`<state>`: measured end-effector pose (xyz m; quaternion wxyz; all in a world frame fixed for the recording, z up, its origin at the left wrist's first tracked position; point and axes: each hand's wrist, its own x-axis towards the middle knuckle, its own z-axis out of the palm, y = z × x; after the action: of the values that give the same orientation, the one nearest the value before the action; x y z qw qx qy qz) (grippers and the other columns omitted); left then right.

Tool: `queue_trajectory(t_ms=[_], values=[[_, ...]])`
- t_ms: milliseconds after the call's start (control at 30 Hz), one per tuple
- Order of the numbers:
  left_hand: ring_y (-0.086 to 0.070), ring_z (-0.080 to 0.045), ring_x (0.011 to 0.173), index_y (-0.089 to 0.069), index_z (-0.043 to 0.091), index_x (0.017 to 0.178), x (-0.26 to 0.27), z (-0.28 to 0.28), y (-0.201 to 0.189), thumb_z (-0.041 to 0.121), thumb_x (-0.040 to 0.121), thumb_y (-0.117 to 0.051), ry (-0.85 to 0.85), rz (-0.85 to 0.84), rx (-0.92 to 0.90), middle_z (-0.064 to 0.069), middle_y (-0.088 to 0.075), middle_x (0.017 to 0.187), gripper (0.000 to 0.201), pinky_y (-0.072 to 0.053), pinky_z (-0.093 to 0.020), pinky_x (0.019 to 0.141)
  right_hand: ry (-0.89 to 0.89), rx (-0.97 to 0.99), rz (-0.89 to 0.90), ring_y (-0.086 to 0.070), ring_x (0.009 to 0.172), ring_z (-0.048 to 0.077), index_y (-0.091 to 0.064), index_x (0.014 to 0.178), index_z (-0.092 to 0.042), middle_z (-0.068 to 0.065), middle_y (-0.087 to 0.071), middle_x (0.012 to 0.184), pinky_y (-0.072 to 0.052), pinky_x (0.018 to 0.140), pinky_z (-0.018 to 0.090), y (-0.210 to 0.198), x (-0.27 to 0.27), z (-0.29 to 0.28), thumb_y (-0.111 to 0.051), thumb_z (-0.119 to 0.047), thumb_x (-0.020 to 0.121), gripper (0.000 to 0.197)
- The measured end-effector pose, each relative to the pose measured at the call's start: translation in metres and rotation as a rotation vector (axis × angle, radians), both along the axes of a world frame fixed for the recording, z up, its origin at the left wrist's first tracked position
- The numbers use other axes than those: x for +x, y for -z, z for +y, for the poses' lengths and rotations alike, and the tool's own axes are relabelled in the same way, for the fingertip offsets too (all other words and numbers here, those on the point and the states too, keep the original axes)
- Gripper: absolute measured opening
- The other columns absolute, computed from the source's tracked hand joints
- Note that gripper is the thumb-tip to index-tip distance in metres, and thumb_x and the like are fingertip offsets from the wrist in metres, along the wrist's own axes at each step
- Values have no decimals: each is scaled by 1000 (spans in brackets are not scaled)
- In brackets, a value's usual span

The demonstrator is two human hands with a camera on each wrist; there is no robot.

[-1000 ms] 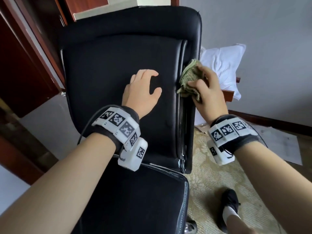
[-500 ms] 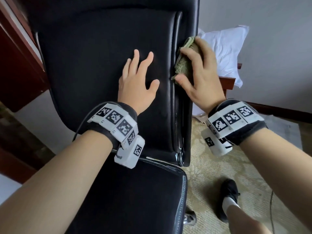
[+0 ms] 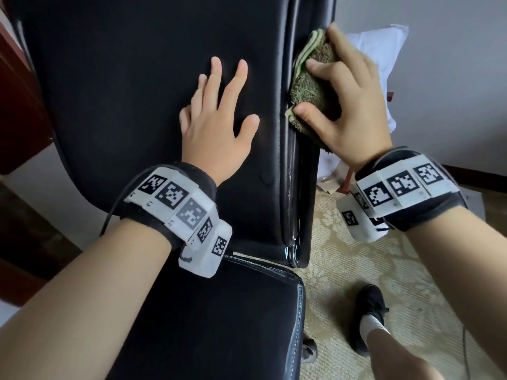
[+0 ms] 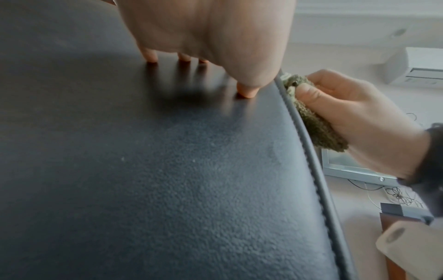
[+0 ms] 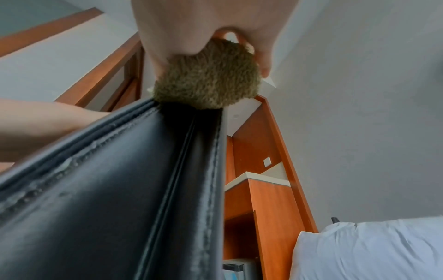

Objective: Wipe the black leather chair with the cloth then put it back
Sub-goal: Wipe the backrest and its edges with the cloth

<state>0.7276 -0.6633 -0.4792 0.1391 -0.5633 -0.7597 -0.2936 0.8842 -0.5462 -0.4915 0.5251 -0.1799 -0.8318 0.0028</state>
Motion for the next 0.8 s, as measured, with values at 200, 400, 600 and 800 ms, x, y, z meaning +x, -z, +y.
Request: queue_trajectory(t_ms=[200, 400, 600, 800], values=[[3, -22, 145, -7, 37, 149, -1, -1, -2, 31, 95, -41, 8, -12, 5, 2, 5, 158, 64, -7, -49, 113, 78, 13, -31, -42, 115, 43, -63, 114, -10, 21, -41, 138, -29, 98, 35, -2, 2, 0, -60, -37, 85, 40], [3, -22, 145, -8, 36, 149, 2, -2, -4, 29, 96, -42, 5, -20, -6, 1, 4, 158, 63, -8, -49, 113, 71, 45, -149, -46, 104, 44, -66, 106, -8, 24, -47, 126, -34, 92, 37, 24, 14, -2, -60, -30, 83, 33], [4, -22, 145, -6, 36, 149, 4, -3, -5, 29, 96, -40, -24, -14, -33, 1, 6, 158, 64, -9, -49, 114, 70, 110, -303, -42, 105, 37, -64, 109, -8, 22, -47, 129, -43, 87, 46, 65, 26, -7, -57, -31, 84, 34], [5, -21, 145, -4, 36, 149, 5, -5, -7, 30, 96, -40, -40, -18, -58, 3, 9, 158, 64, -8, -48, 114, 80, 135, -43, -48, 106, 47, -65, 112, -5, 30, -48, 124, -27, 97, 30, 13, 24, -11, -62, -23, 86, 32]])
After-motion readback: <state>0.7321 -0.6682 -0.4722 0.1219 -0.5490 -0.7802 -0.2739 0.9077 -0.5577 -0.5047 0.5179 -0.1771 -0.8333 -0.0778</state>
